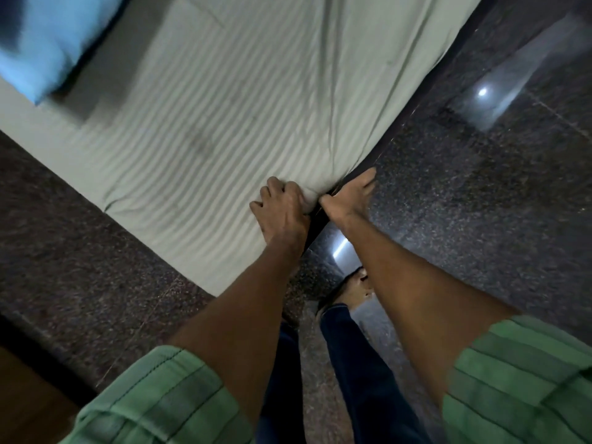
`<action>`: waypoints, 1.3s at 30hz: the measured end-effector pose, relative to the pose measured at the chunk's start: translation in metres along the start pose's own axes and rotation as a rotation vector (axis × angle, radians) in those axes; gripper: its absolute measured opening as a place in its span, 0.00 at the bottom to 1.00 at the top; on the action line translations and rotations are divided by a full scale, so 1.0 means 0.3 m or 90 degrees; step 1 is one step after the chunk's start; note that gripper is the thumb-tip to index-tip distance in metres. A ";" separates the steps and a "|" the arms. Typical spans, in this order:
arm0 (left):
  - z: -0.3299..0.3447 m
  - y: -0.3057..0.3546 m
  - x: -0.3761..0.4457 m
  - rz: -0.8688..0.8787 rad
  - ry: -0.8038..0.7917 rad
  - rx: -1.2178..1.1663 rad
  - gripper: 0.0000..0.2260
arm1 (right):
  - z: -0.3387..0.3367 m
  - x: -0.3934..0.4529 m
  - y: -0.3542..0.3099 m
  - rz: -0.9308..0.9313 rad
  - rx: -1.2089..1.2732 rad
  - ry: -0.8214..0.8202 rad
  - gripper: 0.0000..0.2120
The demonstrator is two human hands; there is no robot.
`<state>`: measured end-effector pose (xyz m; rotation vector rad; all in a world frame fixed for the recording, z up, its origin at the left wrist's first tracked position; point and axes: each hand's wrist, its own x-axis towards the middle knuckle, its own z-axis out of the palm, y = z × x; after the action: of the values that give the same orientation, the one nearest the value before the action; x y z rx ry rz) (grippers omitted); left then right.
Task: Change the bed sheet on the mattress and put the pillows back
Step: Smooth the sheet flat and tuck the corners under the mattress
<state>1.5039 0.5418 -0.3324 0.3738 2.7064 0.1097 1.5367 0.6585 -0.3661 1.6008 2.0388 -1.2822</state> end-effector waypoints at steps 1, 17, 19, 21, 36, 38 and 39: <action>-0.001 -0.007 -0.001 -0.004 -0.007 -0.047 0.15 | -0.020 0.008 0.015 -0.005 0.076 -0.053 0.60; -0.099 0.221 0.113 0.105 0.102 -0.246 0.12 | -0.245 0.155 -0.194 -0.233 -0.253 0.188 0.16; -0.115 0.248 0.142 0.110 0.108 -0.261 0.12 | -0.266 0.162 -0.152 -0.192 -0.205 0.185 0.15; -0.133 0.265 0.176 0.130 0.076 -0.246 0.13 | -0.277 0.181 -0.135 -0.151 -0.150 0.180 0.14; -0.139 0.325 0.250 0.036 -0.050 -0.217 0.13 | -0.359 0.255 -0.161 0.024 -0.031 0.114 0.26; -0.141 0.339 0.250 0.010 -0.051 -0.213 0.13 | -0.344 0.272 -0.181 0.035 -0.005 0.140 0.37; -0.140 0.348 0.248 0.002 -0.047 -0.207 0.13 | -0.335 0.280 -0.194 0.041 0.000 0.143 0.41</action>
<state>1.4469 0.6616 -0.3087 0.2785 2.5563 0.5175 1.4859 0.7889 -0.3349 1.8687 2.0924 -1.1259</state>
